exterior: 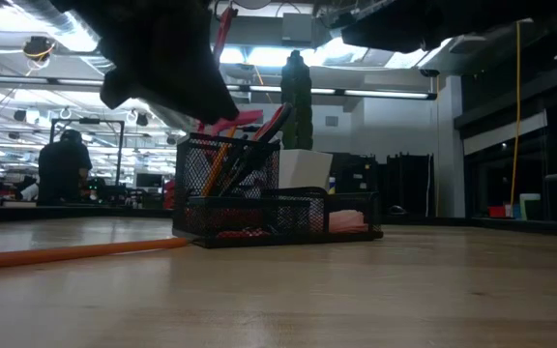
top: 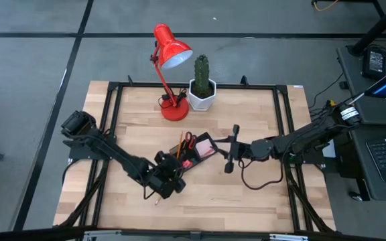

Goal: Pick and place office supplies into organizer
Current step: Put the pink eraser into the black desk organizer

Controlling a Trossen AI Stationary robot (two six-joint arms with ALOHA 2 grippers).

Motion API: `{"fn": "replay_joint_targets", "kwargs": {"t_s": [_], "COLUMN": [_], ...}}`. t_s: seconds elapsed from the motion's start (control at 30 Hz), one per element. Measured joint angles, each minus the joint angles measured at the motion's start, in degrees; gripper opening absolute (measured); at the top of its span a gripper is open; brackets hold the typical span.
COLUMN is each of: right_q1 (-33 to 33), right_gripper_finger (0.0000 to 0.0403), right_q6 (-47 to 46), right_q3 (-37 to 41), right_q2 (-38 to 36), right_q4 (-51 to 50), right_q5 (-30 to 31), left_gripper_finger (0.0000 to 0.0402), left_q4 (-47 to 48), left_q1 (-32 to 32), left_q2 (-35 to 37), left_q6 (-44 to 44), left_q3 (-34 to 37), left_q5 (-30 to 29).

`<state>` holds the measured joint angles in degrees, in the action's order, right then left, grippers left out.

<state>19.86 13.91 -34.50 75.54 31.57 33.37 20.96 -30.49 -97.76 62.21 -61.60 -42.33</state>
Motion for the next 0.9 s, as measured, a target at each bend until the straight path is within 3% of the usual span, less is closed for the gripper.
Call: {"fn": "replay_joint_targets", "kwargs": {"t_s": [0.33,0.9], "right_q1": [0.0,0.0], "right_gripper_finger": [0.0108,0.0108], "right_q6": [-0.3,-1.7], "right_q3": [0.0,0.0], "right_q2": [-0.8,-0.8], "right_q4": [-1.2,-3.3], "right_q5": [0.0,0.0], "left_gripper_finger": [0.0058,0.0058], "left_q4": [-0.2,0.0], "left_q1": [2.2,2.9], "left_q2": [-3.2,-4.5], "left_q6": [0.1,4.2], "left_q3": [-0.1,0.0], "left_q5": [3.8,3.9]}}
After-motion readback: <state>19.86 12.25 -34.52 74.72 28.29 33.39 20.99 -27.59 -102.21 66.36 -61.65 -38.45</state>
